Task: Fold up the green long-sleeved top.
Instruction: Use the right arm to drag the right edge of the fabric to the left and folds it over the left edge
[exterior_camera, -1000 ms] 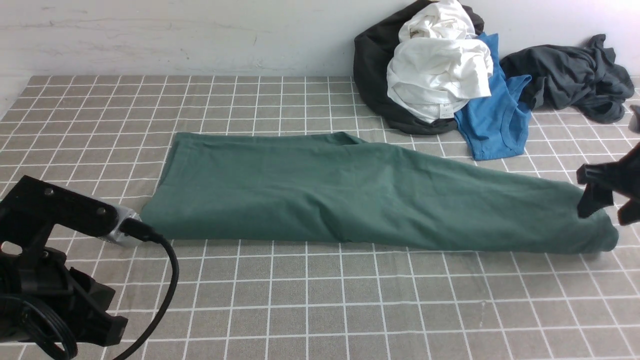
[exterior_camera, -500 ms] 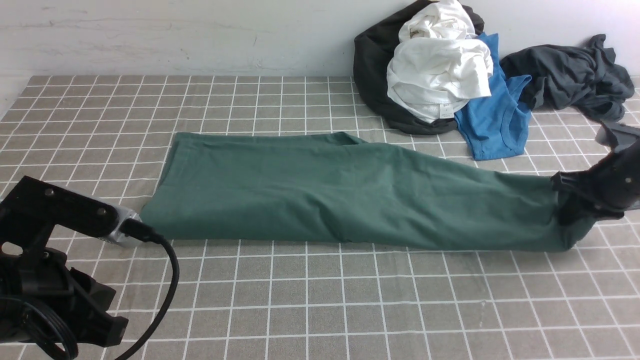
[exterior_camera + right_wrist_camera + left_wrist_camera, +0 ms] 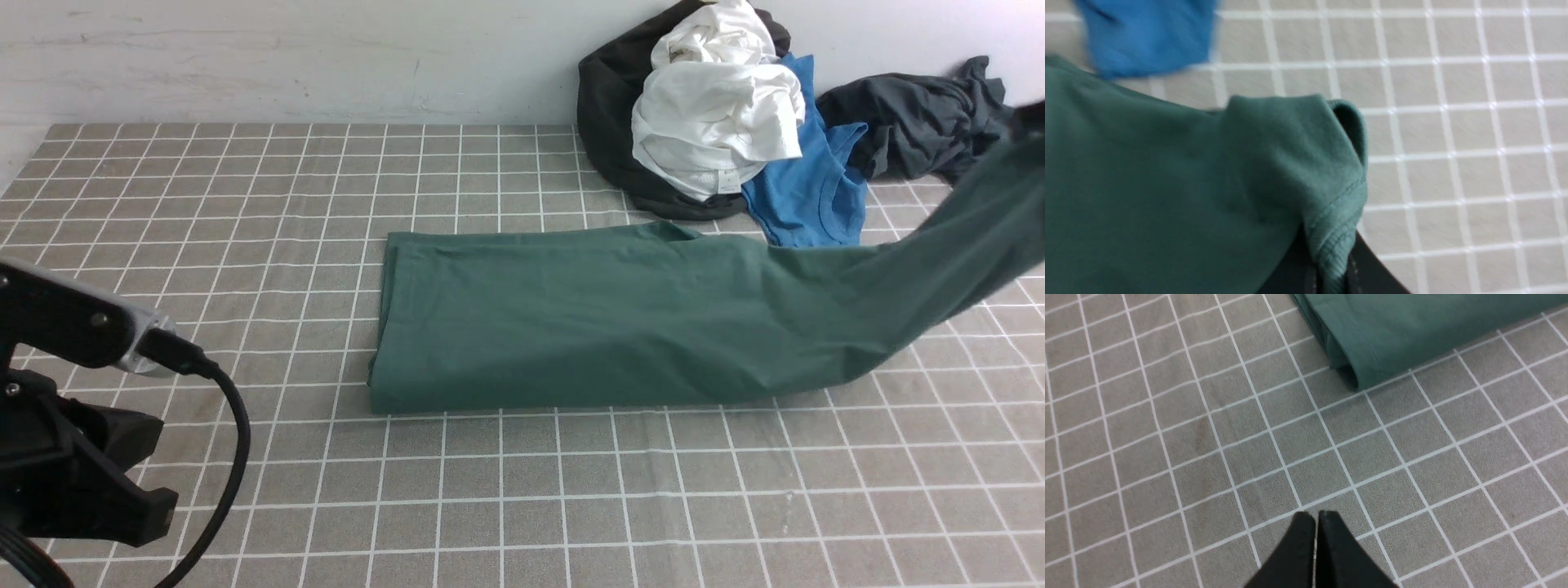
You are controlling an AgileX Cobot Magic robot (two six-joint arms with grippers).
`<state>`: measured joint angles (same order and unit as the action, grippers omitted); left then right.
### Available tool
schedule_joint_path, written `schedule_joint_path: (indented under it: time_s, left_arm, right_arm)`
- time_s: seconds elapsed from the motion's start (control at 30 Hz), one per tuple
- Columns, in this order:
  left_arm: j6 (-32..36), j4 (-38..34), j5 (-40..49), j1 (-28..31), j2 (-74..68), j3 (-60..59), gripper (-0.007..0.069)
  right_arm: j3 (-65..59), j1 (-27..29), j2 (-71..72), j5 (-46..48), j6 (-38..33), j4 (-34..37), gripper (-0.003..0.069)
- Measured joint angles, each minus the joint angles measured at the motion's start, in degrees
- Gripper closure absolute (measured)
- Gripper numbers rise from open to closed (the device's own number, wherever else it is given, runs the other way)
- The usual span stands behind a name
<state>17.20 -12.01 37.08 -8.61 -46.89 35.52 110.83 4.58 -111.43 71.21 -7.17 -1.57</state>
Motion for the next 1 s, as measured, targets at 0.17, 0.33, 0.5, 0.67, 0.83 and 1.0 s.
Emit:
schedule_joint_path:
  time_s: [0.17, 0.33, 0.5, 0.67, 0.83, 1.0]
  left_arm:
    - [0.0, 0.0, 0.1, 0.0, 0.1, 0.0, 0.0631]
    - [0.0, 0.0, 0.3, 0.0, 0.1, 0.0, 0.0631]
    - [0.1, 0.0, 0.3, 0.0, 0.1, 0.0, 0.0631]
    - [0.1, -0.1, 0.3, 0.0, 0.1, 0.0, 0.0631]
    - [0.1, -0.1, 0.4, 0.0, 0.1, -0.3, 0.0631]
    - [0.1, -0.4, 0.7, 0.0, 0.3, -0.7, 0.0631]
  right_arm:
    - [1.3, -14.0, 0.0, -1.6, -0.4, 13.1, 0.0645]
    - [1.3, -27.3, -4.8, -11.3, -0.4, 20.1, 0.0645]
    - [1.4, -37.6, -13.1, -23.5, -1.9, 23.9, 0.0645]
    - [3.2, -43.2, -19.5, -31.2, -2.9, 25.5, 0.0624]
    - [7.1, -44.2, -21.0, -30.7, -3.2, 25.6, 0.0461]
    - [12.3, -43.6, -20.1, -26.0, -3.4, 20.6, 0.03]
